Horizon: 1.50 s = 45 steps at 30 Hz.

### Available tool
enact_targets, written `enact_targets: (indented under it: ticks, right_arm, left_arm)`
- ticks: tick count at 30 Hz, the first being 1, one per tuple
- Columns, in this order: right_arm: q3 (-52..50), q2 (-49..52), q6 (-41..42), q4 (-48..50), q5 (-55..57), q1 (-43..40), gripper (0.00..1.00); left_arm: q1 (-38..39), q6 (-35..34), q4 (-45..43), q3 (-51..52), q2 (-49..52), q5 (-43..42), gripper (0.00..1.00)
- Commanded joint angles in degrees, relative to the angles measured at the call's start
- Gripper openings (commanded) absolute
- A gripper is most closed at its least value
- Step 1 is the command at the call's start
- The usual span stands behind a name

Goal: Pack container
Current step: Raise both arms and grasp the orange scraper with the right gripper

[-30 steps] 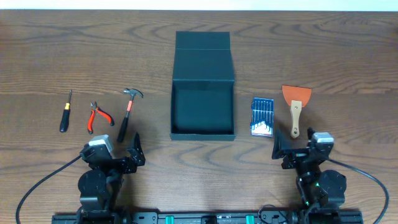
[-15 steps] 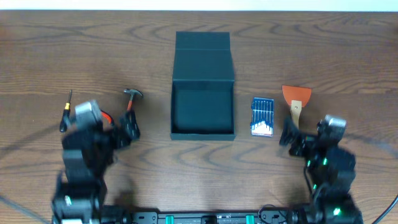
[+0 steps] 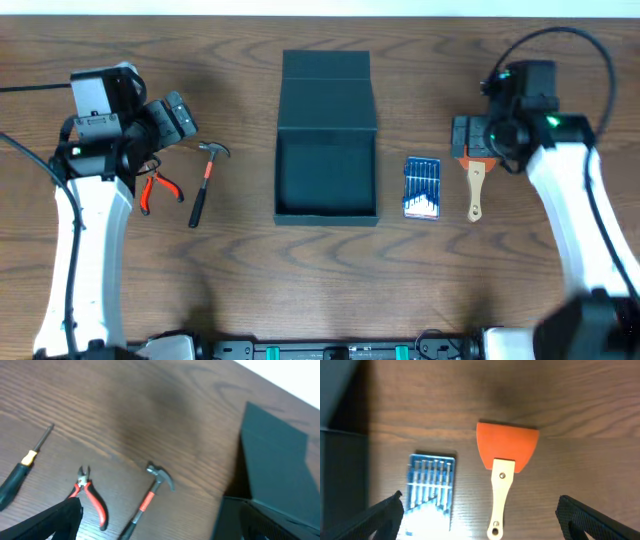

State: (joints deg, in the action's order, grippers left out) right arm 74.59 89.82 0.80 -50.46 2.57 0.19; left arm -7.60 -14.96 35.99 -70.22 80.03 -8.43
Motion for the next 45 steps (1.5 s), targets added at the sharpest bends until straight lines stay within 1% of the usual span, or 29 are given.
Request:
enact_targets:
  ticks: [1, 2, 3, 7, 14, 18, 31, 33, 35, 39, 43, 45]
  right_arm:
    - [0.7, 6.2, -2.3, -1.3, 0.6, -1.6, 0.86]
    - [0.7, 8.0, -1.7, -1.8, 0.6, -2.1, 0.82]
    - [0.7, 9.5, -1.4, -2.1, 0.6, -2.6, 0.82]
    - [0.7, 14.2, 0.5, -2.3, 0.4, -3.9, 0.86]
    - [0.6, 18.3, 0.5, -2.9, 0.5, -4.1, 0.85]
    - [0.6, 19.8, 3.0, -2.6, 1.7, -4.6, 0.84]
    - [0.6, 26.4, 4.4, -0.2, 1.6, -6.0, 0.69]
    - [0.6, 26.7, 4.4, 0.1, 1.5, -6.0, 0.66]
    - [0.6, 26.7, 4.8, 0.1, 1.5, -5.9, 0.59]
    - [0.6, 26.7, 4.8, 0.1, 1.5, -5.9, 0.38]
    - [0.6, 26.6, 4.8, 0.0, 1.5, -5.9, 0.23]
    - [0.7, 25.9, 4.8, -0.3, 1.5, -5.9, 0.13]
  left_arm:
    - [-1.0, 1.0, 0.6, -1.2, 1.2, 0.3, 0.98]
    - [-1.1, 1.0, 1.2, -1.2, 1.2, 0.3, 0.98]
    - [-1.1, 1.0, 1.7, -1.2, 1.2, 0.5, 0.98]
    - [-1.1, 1.7, 3.0, -1.2, 1.2, 0.6, 0.99]
    - [-1.1, 2.1, 4.6, -1.2, 1.2, 2.1, 0.98]
    - [-1.1, 2.1, 5.5, -1.2, 1.2, 2.1, 0.98]
    - [-1.1, 2.1, 6.9, -1.2, 1.2, 2.1, 0.98]
    - [-1.1, 2.1, 6.9, -1.2, 1.2, 2.1, 0.98]
    - [-1.1, 2.1, 6.9, -1.2, 1.2, 2.1, 0.98]
    - [-1.1, 2.1, 6.9, -1.2, 1.2, 2.1, 0.98]
    - [-1.1, 2.1, 6.9, -1.2, 1.2, 2.1, 0.98]
    - [-1.1, 2.1, 7.1, -1.2, 1.2, 2.1, 0.98]
